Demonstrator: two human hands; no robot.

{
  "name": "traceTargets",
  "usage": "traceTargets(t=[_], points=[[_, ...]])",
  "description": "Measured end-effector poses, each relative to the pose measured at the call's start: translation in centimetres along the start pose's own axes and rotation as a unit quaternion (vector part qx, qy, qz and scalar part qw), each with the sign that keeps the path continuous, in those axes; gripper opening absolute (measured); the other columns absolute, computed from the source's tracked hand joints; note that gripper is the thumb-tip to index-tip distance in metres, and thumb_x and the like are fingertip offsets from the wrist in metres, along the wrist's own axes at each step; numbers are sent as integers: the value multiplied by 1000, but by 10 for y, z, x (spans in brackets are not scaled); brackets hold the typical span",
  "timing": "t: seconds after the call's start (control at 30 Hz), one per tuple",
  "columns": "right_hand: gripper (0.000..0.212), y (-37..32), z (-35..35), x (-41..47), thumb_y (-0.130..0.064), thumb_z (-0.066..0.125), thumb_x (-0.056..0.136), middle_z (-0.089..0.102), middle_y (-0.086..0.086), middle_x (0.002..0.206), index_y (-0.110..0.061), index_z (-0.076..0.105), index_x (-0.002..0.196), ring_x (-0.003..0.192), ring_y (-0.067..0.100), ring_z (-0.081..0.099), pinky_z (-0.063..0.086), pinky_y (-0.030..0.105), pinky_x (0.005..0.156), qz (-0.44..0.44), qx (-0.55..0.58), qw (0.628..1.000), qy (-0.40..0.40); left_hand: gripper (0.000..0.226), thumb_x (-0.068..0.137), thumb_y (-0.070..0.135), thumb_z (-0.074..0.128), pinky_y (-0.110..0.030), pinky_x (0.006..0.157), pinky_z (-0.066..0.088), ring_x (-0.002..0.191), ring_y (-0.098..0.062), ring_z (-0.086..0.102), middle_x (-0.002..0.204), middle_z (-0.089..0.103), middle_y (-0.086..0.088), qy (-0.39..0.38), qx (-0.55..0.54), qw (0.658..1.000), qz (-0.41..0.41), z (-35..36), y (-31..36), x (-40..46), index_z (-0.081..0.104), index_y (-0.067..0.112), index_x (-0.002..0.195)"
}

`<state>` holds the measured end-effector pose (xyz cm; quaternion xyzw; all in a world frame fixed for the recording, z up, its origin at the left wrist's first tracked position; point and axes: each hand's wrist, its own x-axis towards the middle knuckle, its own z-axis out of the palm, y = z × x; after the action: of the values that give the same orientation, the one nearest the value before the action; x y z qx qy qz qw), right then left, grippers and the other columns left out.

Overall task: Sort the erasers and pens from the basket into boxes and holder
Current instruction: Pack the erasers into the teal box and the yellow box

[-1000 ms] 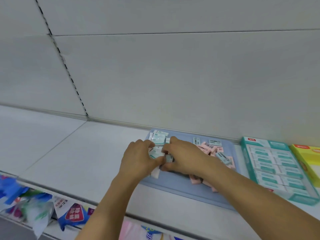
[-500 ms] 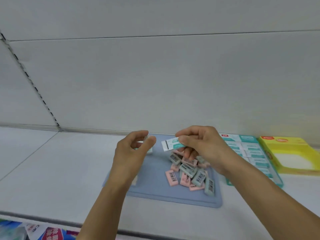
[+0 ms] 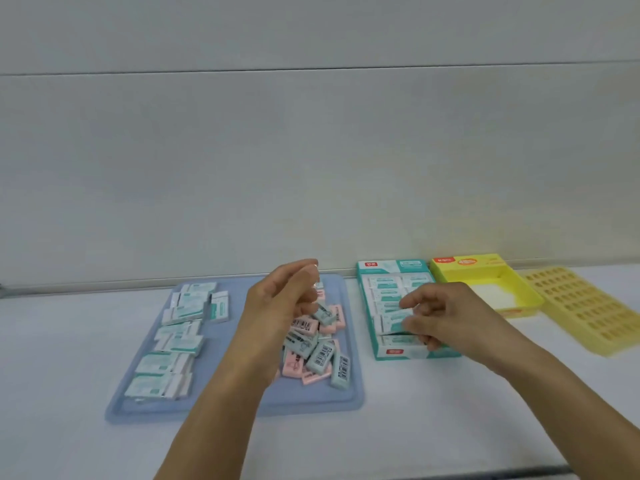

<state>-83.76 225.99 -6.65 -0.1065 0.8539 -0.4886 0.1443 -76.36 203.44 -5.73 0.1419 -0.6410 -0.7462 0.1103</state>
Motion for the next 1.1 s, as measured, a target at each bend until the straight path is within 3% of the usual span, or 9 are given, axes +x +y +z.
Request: traceTargets(t=[0.1, 0.2, 0.37, 0.6, 0.7, 0.8, 0.9, 1.03, 1.1], points=[[14, 1, 0, 4, -11, 75, 79, 64, -8, 72, -20, 72, 89, 61, 6, 59, 47, 18, 59, -54, -153, 987, 15, 28, 78, 38, 67, -29, 74, 51, 78, -17, 60, 94, 71, -13, -12, -79, 996, -30, 6, 2, 2, 73, 13, 91], [11, 6, 6, 4, -24, 64, 89, 60, -8, 92, -28, 74, 94, 81, 7, 55, 40, 19, 68, -141, -335, 931, 22, 27, 91, 36, 58, -26, 67, 46, 76, -17, 56, 103, 72, -18, -26, -140, 986, -83, 8, 3, 2, 64, 10, 97], [17, 12, 14, 6, -28, 56, 95, 51, -7, 97, -29, 72, 100, 86, 14, 57, 40, 25, 68, -193, -365, 910, 35, 53, 78, 44, 63, -22, 61, 53, 72, -16, 55, 105, 71, -20, -45, -220, 965, -138, 12, 4, -3, 59, 5, 114], [22, 10, 15, 7, -36, 59, 93, 52, -10, 104, -31, 70, 111, 88, 7, 50, 42, 25, 71, -188, -372, 908, 44, 47, 83, 44, 58, -23, 66, 58, 78, -20, 63, 113, 68, -23, -97, -290, 939, -160, 18, 2, -3, 62, 5, 108], [26, -2, 16, 1, -29, 70, 86, 51, -16, 90, -31, 67, 112, 73, 6, 51, 41, 22, 67, -253, -239, 930, 119, 43, 76, 42, 66, -21, 63, 56, 75, -16, 60, 106, 71, -17, -96, -235, 957, -138, 24, 0, -3, 67, 8, 102], [47, -24, 16, -11, -18, 78, 79, 56, -13, 94, -35, 62, 120, 78, 11, 60, 48, 16, 69, -303, -67, 948, 74, 35, 65, 28, 75, -20, 61, 49, 65, -13, 52, 86, 65, -12, -94, -162, 978, -94, 35, -2, -4, 70, 10, 94], [31, -34, 16, -14, -15, 75, 82, 63, -10, 93, -25, 70, 111, 86, 9, 62, 48, 12, 71, -357, -66, 927, 97, 29, 71, 9, 73, -19, 62, 51, 59, -10, 57, 76, 67, -6, -93, -144, 982, -74, 44, -4, -6, 71, 7, 99], [26, -27, 4, -16, -12, 74, 83, 67, -19, 89, -29, 72, 103, 85, 7, 64, 49, 13, 70, -279, -32, 954, 107, 18, 85, 0, 66, -15, 58, 50, 61, -7, 63, 75, 73, -3, -70, -65, 995, -23, 51, 1, -10, 72, 8, 100], [16, -26, -3, -16, -15, 67, 89, 69, -15, 80, -29, 72, 94, 70, 7, 66, 54, 20, 66, -231, -9, 969, 82, 17, 86, 0, 67, -17, 61, 52, 64, -7, 64, 78, 74, 0, -54, -6, 998, 29, 54, 0, -10, 74, 12, 96]])
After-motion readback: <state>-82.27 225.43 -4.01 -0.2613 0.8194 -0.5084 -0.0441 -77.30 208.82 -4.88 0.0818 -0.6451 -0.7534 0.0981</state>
